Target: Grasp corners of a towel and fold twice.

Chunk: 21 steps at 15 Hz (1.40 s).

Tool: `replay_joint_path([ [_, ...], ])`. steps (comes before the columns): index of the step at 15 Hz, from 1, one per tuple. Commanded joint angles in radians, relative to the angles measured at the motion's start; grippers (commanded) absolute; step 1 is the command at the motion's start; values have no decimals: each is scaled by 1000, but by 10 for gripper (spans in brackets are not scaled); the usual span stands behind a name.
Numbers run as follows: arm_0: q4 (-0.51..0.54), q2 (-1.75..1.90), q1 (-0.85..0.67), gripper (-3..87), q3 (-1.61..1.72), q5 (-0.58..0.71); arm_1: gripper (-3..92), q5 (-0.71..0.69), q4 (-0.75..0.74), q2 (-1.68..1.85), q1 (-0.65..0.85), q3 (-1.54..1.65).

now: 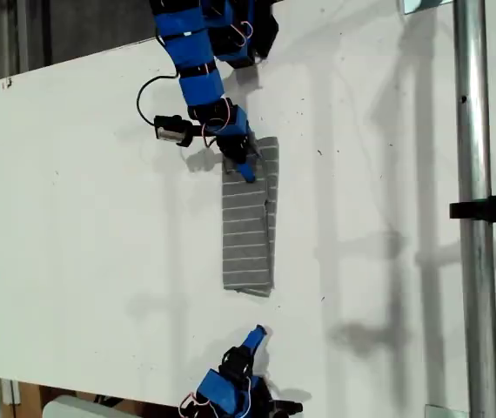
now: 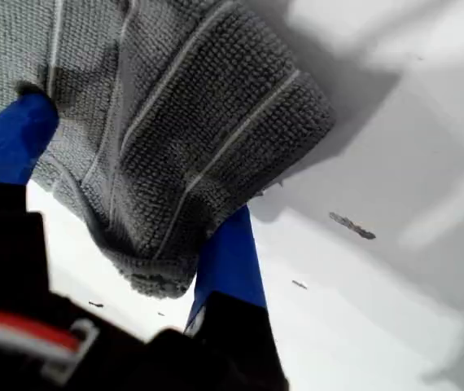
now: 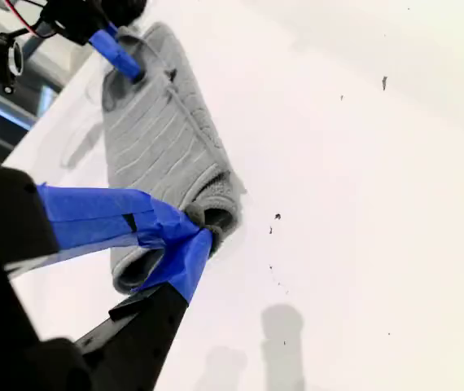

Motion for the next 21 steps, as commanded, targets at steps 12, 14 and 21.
replay_joint_path([
  [12,3,9,11,-26,-23,25,-2,-49,512,-8,-12,-379],
  [14,3,9,11,-25,-23,26,-2,28,864,158,-118,-512],
  [21,0,9,8,-26,-25,31,-2,-284,614,-402,-69,-1160],
])
